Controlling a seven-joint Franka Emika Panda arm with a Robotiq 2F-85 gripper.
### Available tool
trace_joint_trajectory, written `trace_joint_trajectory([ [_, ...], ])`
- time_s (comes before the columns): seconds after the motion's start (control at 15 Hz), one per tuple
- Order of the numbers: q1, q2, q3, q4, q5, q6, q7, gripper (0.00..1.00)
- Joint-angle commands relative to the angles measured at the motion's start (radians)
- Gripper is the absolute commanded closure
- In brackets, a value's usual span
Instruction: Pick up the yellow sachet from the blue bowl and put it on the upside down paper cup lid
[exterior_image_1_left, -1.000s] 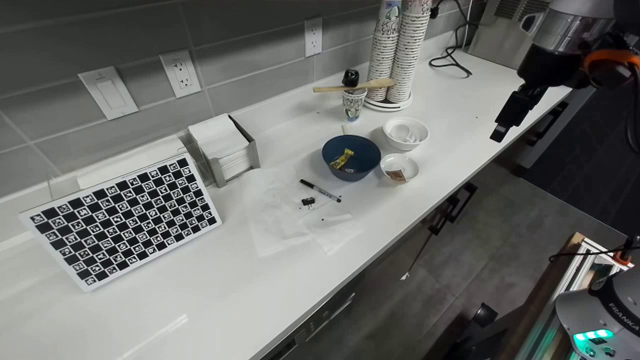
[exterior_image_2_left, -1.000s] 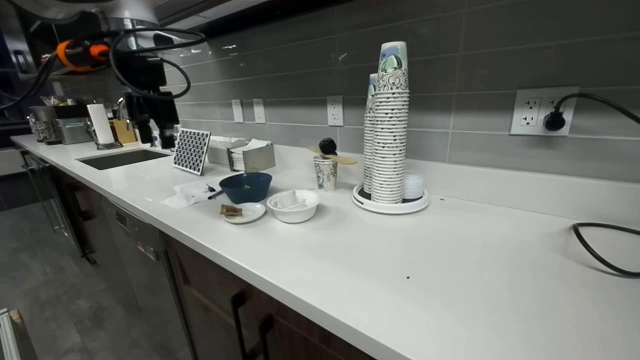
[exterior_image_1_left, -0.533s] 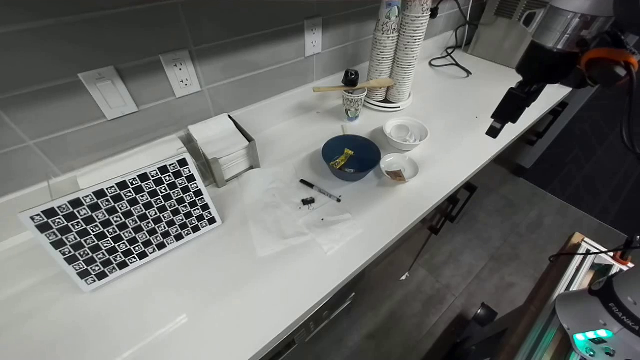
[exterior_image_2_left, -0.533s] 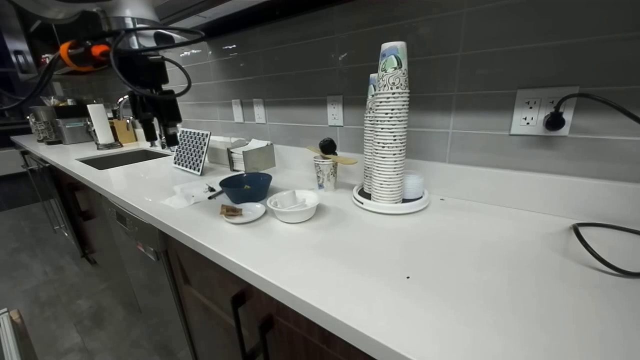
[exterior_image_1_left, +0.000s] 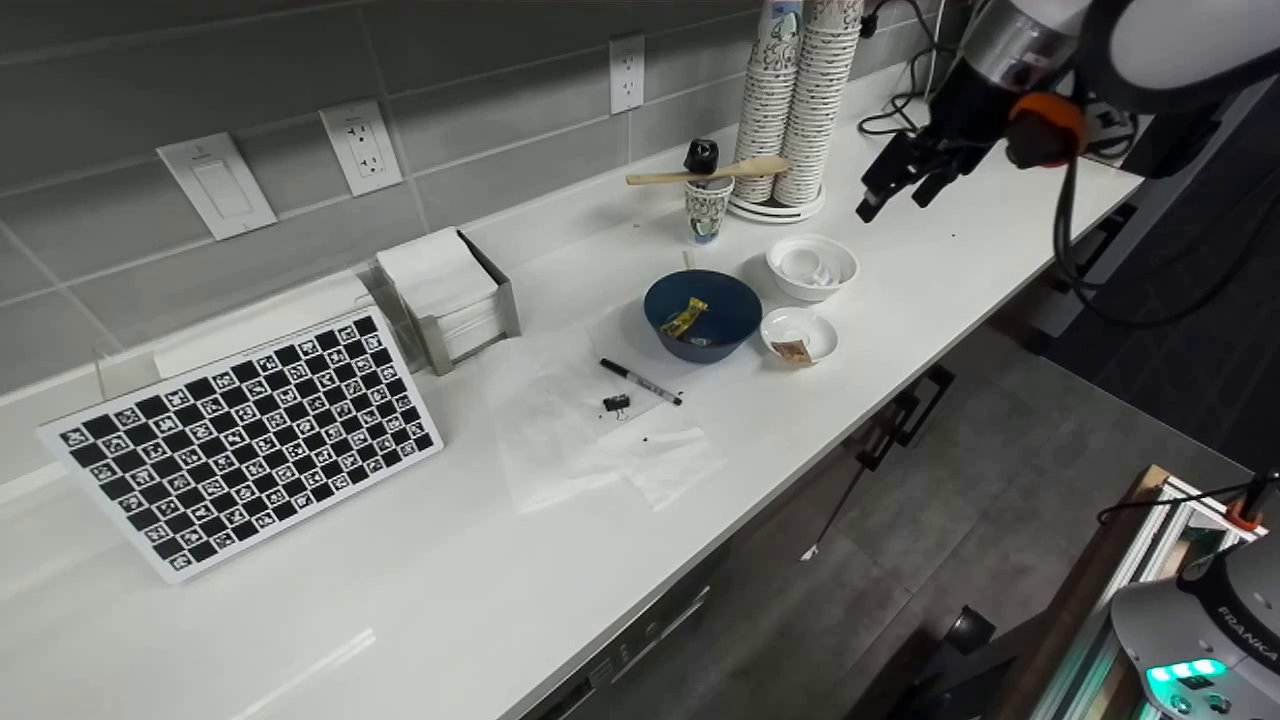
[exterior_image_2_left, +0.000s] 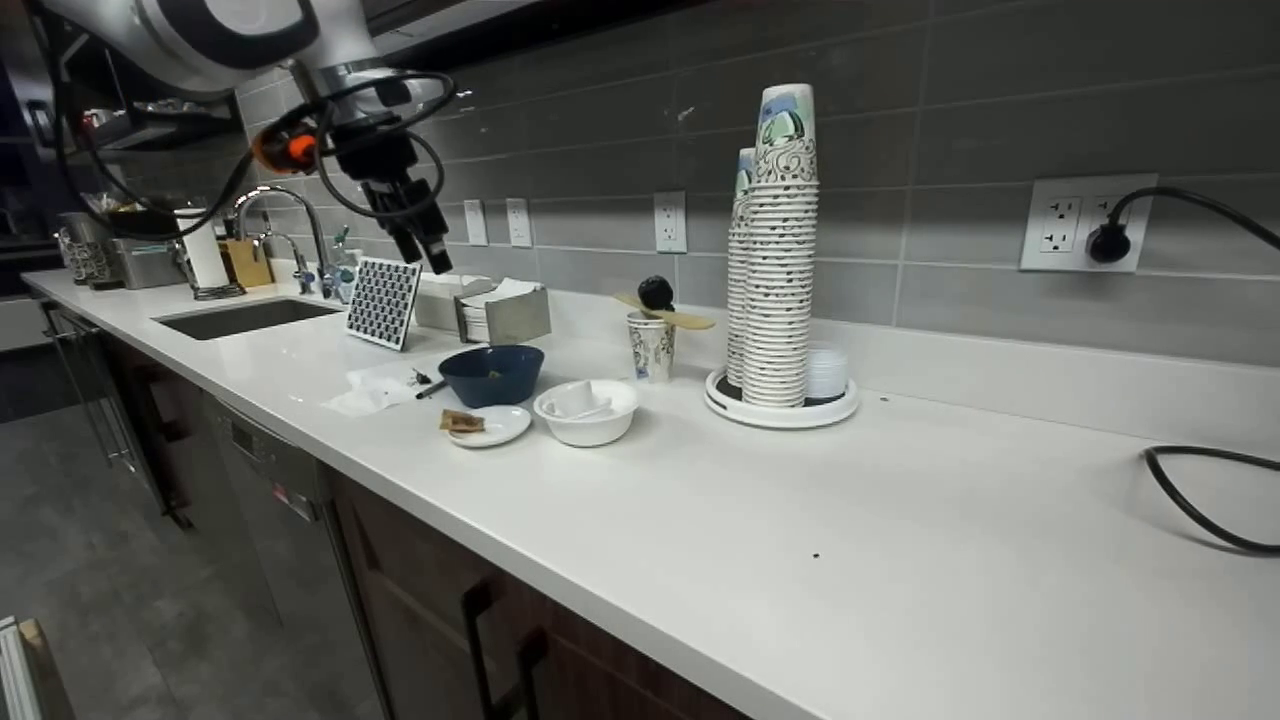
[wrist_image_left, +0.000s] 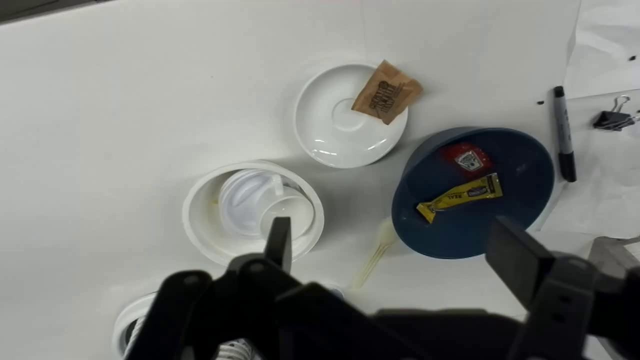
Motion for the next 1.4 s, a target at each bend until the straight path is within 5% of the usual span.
trace_joint_trajectory([
  [0.0,0.020,0.256,0.031,0.201,-0.018,-0.021,0.048,0.00],
  [0.33,0.080,0.545,0.023,0.473,0.136,-0.104,-0.076,0.00],
  [0.4,0.078,0.430,0.009,0.329,0.061,-0.036,-0.002,0.00],
  [0.6,0.094,0.539,0.010,0.437,0.108,-0.065,-0.050,0.00],
  [0.67,0.113,0.542,-0.007,0.443,0.078,-0.069,0.116,0.00],
  [1.33,0.159,0.793,-0.072,0.614,0.125,0.029,0.605,0.00],
])
